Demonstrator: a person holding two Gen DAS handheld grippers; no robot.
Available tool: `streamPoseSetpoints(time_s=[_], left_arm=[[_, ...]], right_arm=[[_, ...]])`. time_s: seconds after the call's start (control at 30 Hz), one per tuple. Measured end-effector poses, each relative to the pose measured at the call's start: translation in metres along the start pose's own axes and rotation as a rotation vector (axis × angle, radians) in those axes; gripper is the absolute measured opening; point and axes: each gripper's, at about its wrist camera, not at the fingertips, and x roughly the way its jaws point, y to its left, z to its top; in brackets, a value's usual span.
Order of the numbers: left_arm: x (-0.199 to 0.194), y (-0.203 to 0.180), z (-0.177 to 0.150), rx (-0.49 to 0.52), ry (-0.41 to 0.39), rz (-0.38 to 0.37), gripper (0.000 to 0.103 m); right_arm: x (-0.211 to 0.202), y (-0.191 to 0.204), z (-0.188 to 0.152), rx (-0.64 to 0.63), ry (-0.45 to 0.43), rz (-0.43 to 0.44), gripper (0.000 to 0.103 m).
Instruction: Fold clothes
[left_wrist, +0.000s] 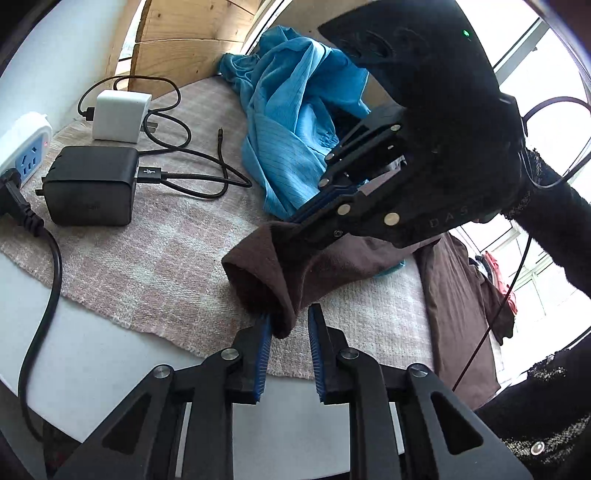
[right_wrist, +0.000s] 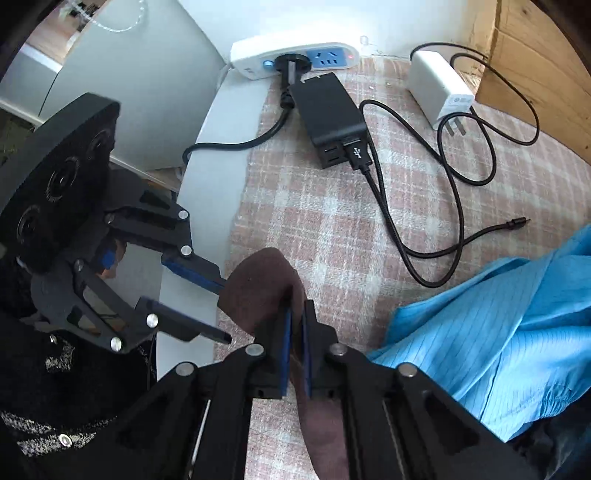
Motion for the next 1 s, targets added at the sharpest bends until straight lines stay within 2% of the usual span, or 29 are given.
streamPoseSetpoints(time_s=[0.13, 0.2, 0.3, 0.37, 0.43, 0.53, 0.63, 0.73, 0.83, 0.9, 1.0], left_arm=[[-0.011, 0.000, 0.006, -0.005, -0.053, -0.048, 0.015], [-0.016, -0.001, 0.012, 0.008, -0.091, -0.023, 0.015], [-0.019, -0.002, 0.020, 0.024, -0.124, -0.055, 0.021], [-0.010, -0.004, 0.024, 0.042, -0.088, -0.083, 0.018], [-0.005, -0.008, 0.022, 0.056, -0.026, -0.097, 0.005], [-0.001, -0.012, 0.014, 0.074, 0.051, -0.105, 0.005], [0.001, -0.002, 0.005, 0.044, 0.087, -0.076, 0.004], [0.005, 0.007, -0.002, 0.004, 0.092, -0.074, 0.004], [0.005, 0.007, -0.004, 0.007, 0.079, -0.051, 0.005], [0.003, 0.007, -0.002, 0.002, 0.064, -0.036, 0.005], [0.003, 0.011, 0.003, -0.012, 0.039, -0.030, 0.012]], right_arm=[[-0.041, 0.009, -0.013, 0.028, -0.127, 0.071, 0.005], [-0.053, 0.006, -0.014, 0.055, -0.153, 0.098, 0.005], [-0.061, 0.000, -0.013, 0.083, -0.168, 0.103, 0.005], [-0.069, -0.003, -0.013, 0.098, -0.196, 0.102, 0.005], [-0.079, -0.004, -0.006, 0.091, -0.246, 0.089, 0.005], [-0.084, -0.009, 0.001, 0.091, -0.306, 0.089, 0.005], [-0.059, -0.016, 0.008, 0.083, -0.215, 0.064, 0.006], [-0.029, -0.023, 0.017, 0.073, -0.121, 0.064, 0.007], [-0.006, -0.032, 0.028, 0.065, -0.047, 0.074, 0.010], [0.003, -0.037, 0.033, 0.053, -0.017, 0.027, 0.018], [0.006, -0.039, 0.034, 0.053, -0.027, 0.029, 0.018]])
